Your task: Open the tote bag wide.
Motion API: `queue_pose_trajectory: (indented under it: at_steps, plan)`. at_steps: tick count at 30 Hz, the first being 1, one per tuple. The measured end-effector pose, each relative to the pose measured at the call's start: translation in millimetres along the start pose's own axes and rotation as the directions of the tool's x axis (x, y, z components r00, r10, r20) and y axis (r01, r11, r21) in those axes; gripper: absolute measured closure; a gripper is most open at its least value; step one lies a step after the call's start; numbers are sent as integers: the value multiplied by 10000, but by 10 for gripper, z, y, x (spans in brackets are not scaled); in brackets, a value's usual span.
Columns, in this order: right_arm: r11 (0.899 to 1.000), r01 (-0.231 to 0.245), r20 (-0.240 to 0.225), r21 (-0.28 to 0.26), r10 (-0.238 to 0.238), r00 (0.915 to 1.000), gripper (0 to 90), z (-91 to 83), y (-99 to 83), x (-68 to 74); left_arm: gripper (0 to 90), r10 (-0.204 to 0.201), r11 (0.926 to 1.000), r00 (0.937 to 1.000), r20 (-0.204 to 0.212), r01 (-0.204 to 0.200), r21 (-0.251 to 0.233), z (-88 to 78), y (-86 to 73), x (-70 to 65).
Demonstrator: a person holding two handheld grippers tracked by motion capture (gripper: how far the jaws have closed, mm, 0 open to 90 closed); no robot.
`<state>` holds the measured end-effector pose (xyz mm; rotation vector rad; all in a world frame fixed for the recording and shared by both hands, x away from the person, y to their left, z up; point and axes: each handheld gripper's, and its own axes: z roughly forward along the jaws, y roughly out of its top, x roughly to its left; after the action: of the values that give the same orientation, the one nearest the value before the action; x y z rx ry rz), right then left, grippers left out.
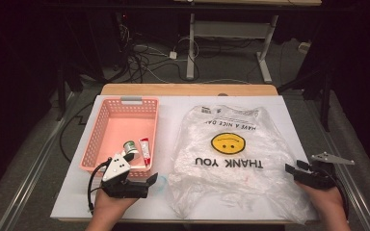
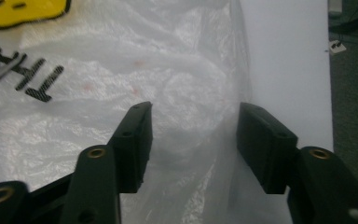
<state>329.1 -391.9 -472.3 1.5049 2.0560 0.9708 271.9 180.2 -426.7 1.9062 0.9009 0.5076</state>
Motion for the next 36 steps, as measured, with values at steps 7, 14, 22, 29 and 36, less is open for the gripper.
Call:
queue_pose_trajectory:
  at_steps: [7,14,22,29,36]
  plan:
    - [9999,123,865,88,-130,9962,704,13,-3,30,0,-127,9999,9996,239,126,42,9,-24,-24]
    - [9998,158,1157,126,-171,9931,897,13,-8,48,0,-498,9987,9988,1,498,-72,-21,-55,113]
    - [9974,-413,1163,-594,480,9921,900,-74,-43,-23,0,-549,9982,9985,-34,548,-233,-30,-38,119]
    - [9837,-1237,1979,-1308,1481,9690,900,-245,-125,-221,0,-523,9985,9986,77,524,-129,6,-44,127]
    - [9692,-1537,2791,-1923,2042,9383,900,-435,-231,-380,0,-578,9983,9983,35,578,-105,5,-61,165]
